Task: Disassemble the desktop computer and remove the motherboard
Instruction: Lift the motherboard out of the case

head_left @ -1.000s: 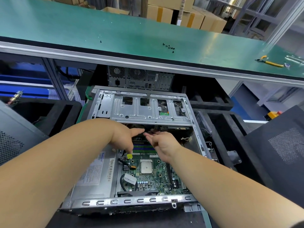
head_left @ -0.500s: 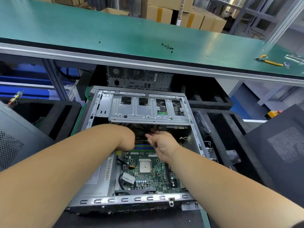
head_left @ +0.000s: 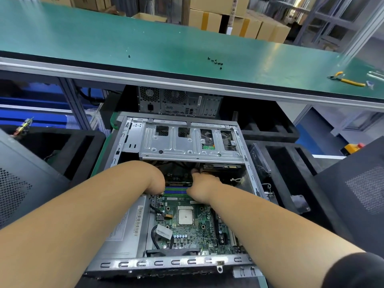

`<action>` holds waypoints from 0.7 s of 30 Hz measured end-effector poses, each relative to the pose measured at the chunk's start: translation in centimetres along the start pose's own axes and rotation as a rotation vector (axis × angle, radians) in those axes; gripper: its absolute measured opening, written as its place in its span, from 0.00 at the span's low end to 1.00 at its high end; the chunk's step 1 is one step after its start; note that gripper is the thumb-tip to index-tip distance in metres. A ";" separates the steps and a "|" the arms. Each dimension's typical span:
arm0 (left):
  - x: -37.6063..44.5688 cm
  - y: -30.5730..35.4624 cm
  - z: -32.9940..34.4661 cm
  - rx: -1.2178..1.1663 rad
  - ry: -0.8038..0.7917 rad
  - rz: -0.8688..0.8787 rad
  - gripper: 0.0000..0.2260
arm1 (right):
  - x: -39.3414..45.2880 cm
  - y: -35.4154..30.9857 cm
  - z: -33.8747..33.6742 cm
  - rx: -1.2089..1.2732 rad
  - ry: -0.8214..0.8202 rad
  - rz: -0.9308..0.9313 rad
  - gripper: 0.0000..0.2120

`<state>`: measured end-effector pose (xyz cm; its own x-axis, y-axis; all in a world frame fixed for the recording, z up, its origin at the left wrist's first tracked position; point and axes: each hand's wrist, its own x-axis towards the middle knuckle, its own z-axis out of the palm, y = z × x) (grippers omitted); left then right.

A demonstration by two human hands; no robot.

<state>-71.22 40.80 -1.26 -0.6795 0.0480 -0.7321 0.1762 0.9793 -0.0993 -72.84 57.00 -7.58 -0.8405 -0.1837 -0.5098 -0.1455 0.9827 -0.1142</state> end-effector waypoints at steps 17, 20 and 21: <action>0.1 0.4 0.0 0.099 0.065 -0.024 0.24 | 0.0 -2.0 -0.2 -0.211 0.134 0.053 0.25; 0.0 0.4 -0.1 0.089 0.091 -0.080 0.25 | -0.4 -2.1 0.2 -0.259 0.206 0.052 0.26; 0.0 0.4 -0.2 0.075 0.092 -0.092 0.25 | -0.5 -2.1 0.4 -0.271 0.222 0.047 0.26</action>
<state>-71.28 41.25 -1.20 -0.7570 -0.0199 -0.6532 0.1608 0.9631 -0.2156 -71.93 55.01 -7.44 -0.9383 -0.1582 -0.3076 -0.2120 0.9657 0.1502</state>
